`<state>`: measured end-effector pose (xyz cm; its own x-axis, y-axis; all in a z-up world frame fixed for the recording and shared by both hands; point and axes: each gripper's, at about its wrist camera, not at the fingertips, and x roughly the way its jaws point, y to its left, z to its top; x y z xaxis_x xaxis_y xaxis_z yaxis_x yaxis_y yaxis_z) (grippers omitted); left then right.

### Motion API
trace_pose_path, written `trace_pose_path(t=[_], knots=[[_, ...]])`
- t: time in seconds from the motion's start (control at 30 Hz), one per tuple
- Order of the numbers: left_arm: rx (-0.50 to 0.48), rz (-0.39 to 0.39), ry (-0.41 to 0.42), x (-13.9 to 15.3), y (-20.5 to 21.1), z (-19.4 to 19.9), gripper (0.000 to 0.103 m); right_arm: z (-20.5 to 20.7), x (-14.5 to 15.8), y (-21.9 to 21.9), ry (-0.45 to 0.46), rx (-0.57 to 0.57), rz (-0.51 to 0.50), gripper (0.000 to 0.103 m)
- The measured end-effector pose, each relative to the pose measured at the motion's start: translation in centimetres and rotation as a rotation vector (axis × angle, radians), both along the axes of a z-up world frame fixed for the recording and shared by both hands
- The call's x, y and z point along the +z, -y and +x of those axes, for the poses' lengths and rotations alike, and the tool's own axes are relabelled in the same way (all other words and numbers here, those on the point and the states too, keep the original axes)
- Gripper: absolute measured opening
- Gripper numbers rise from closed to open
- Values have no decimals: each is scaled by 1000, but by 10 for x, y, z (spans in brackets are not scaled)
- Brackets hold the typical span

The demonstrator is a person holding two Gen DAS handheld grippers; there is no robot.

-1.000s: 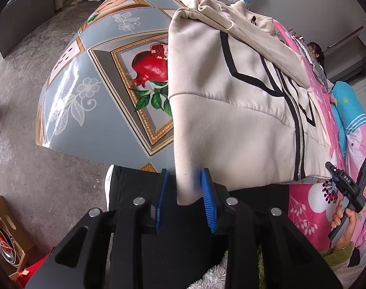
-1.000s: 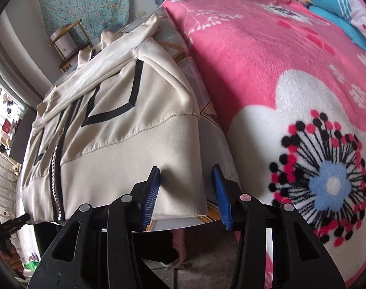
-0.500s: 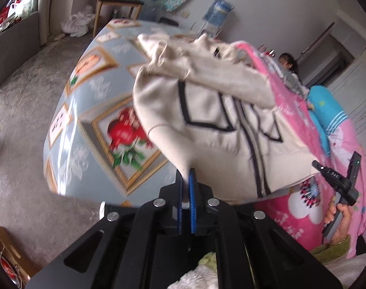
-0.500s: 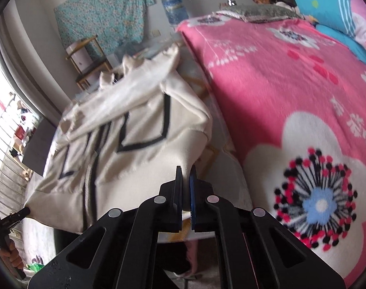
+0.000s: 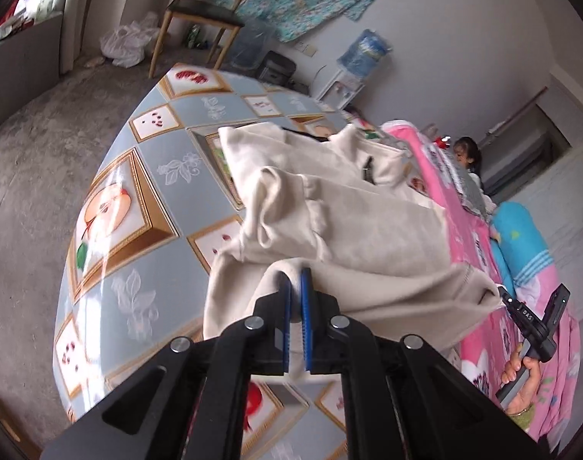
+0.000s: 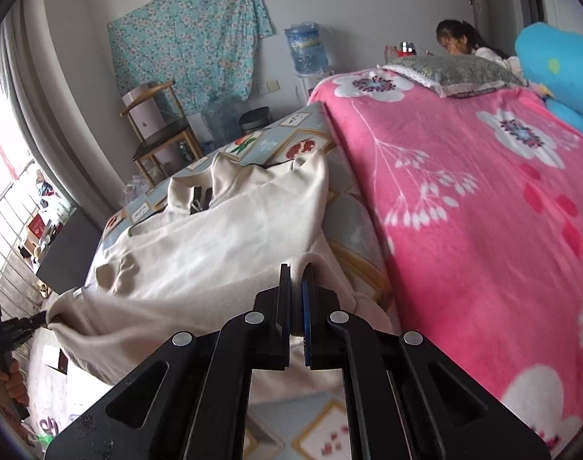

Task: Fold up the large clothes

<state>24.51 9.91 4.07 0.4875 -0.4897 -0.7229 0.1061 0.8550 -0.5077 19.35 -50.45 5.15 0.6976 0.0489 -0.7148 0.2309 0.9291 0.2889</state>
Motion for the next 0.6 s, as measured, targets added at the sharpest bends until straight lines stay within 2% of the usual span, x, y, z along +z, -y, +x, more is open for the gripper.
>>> trace_pose_path(t=[0.1, 0.13, 0.17, 0.2, 0.23, 0.3, 0.37, 0.43, 0.6], knots=[[-6, 26, -66, -26, 6, 28, 11, 33, -25, 3, -69, -3, 20, 10], [2, 39, -89, -34, 8, 33, 19, 40, -33, 3, -89, -13, 23, 20], [40, 73, -102, -39, 6, 35, 26, 41, -37, 3, -99, -23, 15, 38], [74, 91, -98, -41, 2, 34, 38, 39, -39, 2, -95, -29, 10, 46], [95, 80, -85, -40, -4, 32, 41, 34, -38, 3, -83, -36, 13, 54], [118, 32, -68, -37, -19, 23, 43, 21, -33, 5, -54, -38, 52, 59], [140, 20, -55, -32, -31, 11, 44, 4, -28, 8, -35, -43, 87, 66], [131, -17, -56, -32, -40, -9, 48, -14, -26, 10, -26, -47, 135, 68], [63, -203, -189, -61, -42, -49, 53, -58, -44, 9, -77, -46, 305, 69]])
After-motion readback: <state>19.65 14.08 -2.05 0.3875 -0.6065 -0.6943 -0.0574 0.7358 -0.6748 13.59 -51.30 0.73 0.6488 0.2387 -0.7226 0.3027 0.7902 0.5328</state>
